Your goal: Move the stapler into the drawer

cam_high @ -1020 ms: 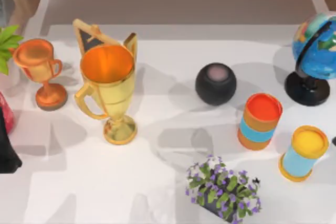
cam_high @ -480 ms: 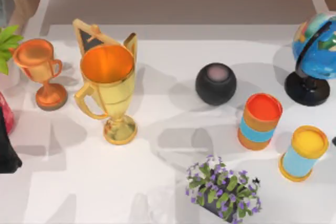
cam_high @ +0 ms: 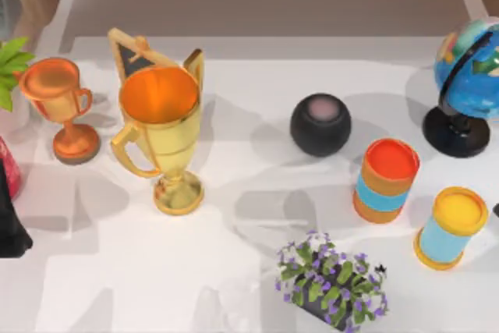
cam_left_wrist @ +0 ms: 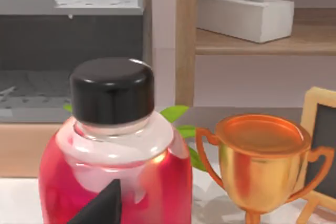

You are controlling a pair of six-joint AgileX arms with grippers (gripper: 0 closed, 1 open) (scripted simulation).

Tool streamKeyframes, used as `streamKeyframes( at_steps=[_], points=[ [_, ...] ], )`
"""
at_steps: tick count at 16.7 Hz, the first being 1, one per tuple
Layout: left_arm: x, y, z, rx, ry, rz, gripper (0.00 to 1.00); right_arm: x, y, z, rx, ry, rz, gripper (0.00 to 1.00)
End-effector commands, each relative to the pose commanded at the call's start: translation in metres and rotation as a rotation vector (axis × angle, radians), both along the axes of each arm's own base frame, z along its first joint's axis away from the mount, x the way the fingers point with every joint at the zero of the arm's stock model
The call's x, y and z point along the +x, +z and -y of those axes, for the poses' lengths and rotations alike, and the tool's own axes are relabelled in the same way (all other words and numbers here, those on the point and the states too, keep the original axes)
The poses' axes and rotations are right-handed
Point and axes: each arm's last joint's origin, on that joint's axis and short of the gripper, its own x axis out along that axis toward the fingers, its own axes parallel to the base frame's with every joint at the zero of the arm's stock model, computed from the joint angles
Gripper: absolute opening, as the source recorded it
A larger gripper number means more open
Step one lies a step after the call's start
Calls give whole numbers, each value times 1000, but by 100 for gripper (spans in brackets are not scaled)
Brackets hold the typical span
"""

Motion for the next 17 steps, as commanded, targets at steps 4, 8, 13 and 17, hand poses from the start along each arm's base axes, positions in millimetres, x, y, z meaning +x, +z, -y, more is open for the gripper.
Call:
streamKeyframes(
  at_steps=[4, 8, 13, 17],
  points=[
    [0, 0, 0, 0, 0, 0, 100, -33, -2, -2, 4, 4, -6, 0],
    [0, 0, 0, 0, 0, 0, 100, -39, -1, -3, 1, 5, -2, 0],
    [0, 0, 0, 0, 0, 0, 100, -55, -1, -1, -1, 0, 0, 0],
    [0, 0, 0, 0, 0, 0, 100, -90, -3, -3, 5, 4, -8, 0]
  ],
)
